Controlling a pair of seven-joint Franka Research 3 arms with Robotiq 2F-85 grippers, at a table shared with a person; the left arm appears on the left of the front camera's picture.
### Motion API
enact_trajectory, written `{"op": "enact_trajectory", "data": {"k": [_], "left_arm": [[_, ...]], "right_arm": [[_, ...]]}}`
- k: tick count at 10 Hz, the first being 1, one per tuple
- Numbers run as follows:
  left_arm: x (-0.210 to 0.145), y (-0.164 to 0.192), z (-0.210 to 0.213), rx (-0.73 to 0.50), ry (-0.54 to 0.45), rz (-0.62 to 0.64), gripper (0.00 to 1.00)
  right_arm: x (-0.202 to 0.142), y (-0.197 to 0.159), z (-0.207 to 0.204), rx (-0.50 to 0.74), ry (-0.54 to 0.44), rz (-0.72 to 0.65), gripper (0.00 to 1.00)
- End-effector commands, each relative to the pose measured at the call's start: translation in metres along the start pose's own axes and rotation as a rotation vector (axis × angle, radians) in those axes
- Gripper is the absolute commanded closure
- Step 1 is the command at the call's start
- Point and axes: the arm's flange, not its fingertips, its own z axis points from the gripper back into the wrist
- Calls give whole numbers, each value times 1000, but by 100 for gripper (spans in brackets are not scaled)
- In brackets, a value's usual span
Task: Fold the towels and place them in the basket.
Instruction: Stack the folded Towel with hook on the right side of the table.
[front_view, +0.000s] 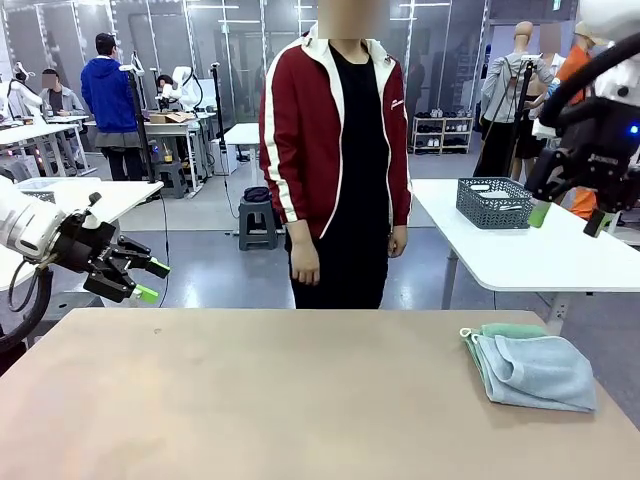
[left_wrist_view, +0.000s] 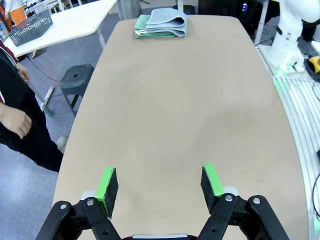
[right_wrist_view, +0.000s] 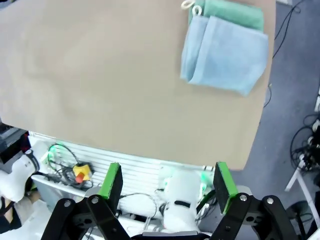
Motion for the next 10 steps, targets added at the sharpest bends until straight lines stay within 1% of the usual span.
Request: {"op": "enact_trajectory", "data": {"k": [1, 3, 4, 5, 10], "left_arm": [[0, 0, 0, 5, -4, 1, 15], [0, 0, 0, 5, -4, 1, 15], [0, 0, 0, 5, -4, 1, 15], [0, 0, 0, 5, -4, 1, 15], [0, 0, 0, 5, -4, 1, 15]], "right_arm": [[-15, 14, 10, -32, 30, -40, 9], [-34, 26, 16, -21, 40, -9, 9], [-38, 28, 15, -9, 57, 39, 9], [-30, 24, 18, -10, 33, -2, 9], [-30, 24, 18, -10, 33, -2, 9]]}}
